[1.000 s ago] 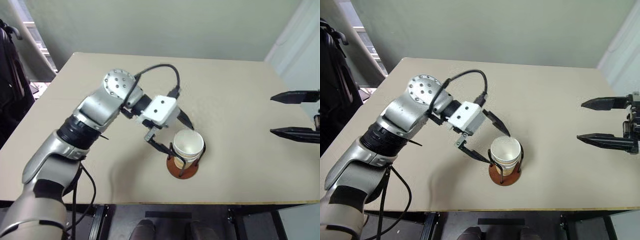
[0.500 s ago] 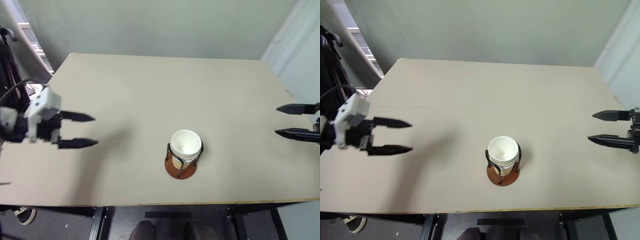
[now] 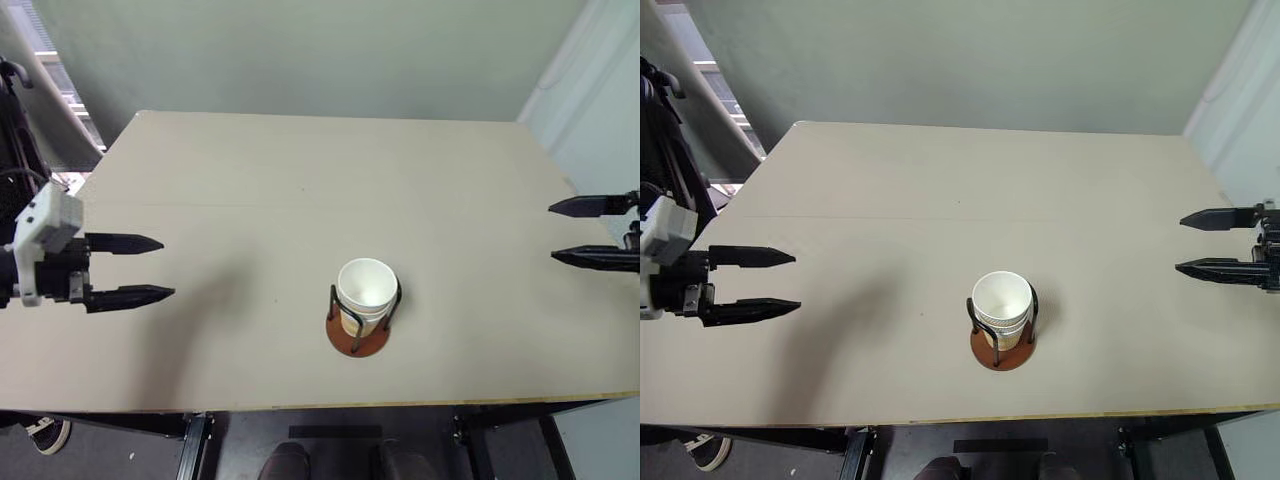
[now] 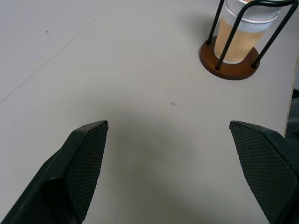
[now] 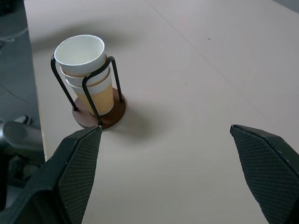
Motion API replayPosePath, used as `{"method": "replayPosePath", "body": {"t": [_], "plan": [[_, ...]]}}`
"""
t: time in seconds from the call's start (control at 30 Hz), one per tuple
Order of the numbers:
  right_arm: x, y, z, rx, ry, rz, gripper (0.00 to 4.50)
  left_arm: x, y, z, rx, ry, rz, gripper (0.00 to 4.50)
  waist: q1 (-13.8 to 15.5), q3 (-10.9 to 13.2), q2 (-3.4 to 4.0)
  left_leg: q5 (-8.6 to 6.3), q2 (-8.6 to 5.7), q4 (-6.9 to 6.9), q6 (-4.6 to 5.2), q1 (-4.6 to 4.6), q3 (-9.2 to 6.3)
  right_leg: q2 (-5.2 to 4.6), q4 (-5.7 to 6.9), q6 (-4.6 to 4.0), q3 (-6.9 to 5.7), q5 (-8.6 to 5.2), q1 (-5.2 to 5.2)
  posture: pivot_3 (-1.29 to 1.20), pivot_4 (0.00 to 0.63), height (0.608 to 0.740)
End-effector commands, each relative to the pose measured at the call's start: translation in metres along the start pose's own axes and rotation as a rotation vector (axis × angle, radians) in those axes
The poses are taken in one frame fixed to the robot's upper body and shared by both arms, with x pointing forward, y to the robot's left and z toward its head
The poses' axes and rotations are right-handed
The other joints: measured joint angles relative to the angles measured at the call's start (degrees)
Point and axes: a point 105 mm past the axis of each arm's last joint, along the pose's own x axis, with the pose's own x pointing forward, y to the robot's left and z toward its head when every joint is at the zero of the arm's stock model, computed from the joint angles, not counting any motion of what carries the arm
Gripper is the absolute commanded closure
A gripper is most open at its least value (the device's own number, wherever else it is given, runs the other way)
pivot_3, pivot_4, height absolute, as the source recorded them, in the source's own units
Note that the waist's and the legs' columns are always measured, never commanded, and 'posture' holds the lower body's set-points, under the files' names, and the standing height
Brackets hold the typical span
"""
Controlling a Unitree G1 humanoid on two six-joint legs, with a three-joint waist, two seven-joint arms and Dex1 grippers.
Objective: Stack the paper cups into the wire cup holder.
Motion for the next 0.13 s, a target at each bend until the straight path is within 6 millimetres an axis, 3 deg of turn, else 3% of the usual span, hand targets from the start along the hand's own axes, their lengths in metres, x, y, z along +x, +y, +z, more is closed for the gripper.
{"method": "replayPosePath", "body": {"t": [0.03,0.13], "plan": [[-0.0024,-0.0023,0.0098,-0.037,-0.009,-0.02,0.0,-0.0063,-0.0006,0.0107,0.041,-0.026,0.029,0.04,-0.01,0.0,0.0,-0.01,0.0,0.0,-0.02,0.0,0.0,0.0,0.0,-0.02,0.0,-0.01,0.0,0.0,0.15,0.74],[-0.0012,-0.0044,0.0123,-0.038,-0.022,-0.022,0.0,-0.0053,-0.0014,0.0098,0.038,-0.031,0.033,0.04,-0.09,0.0,0.0,-0.03,0.0,-0.01,-0.04,0.04,0.0,0.01,0.03,-0.07,0.0,-0.04,0.0,0.0,0.15,0.74]]}}
